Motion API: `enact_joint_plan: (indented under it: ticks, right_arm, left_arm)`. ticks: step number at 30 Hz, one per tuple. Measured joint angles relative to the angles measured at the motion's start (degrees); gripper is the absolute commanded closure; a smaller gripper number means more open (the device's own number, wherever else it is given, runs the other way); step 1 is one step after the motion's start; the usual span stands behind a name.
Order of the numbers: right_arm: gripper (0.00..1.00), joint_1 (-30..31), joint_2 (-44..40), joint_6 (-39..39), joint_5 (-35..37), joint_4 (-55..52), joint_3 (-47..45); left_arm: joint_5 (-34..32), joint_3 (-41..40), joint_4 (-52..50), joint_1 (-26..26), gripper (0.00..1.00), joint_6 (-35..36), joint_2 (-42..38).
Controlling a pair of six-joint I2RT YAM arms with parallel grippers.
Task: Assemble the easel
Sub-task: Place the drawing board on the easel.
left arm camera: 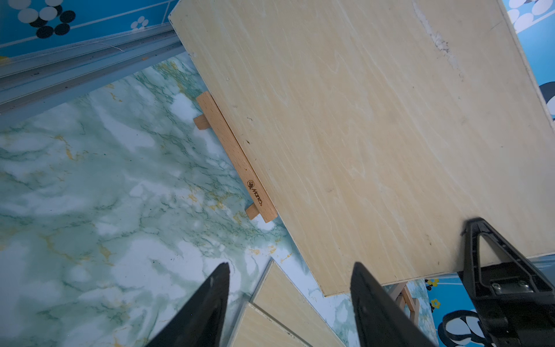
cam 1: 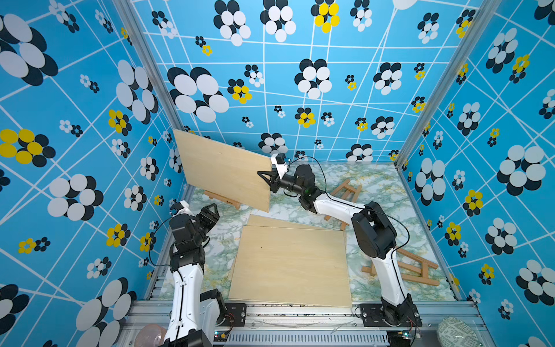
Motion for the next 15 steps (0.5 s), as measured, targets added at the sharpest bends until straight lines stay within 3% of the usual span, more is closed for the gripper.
enact_joint_plan:
  ticks: [15]
  right_arm:
    - [1.0,-1.4,3.5,4.3,-2.0,1.1,3.8]
  left_arm:
    - [0.8,0.0,0.1,1.0,0.33,0.0,-0.3]
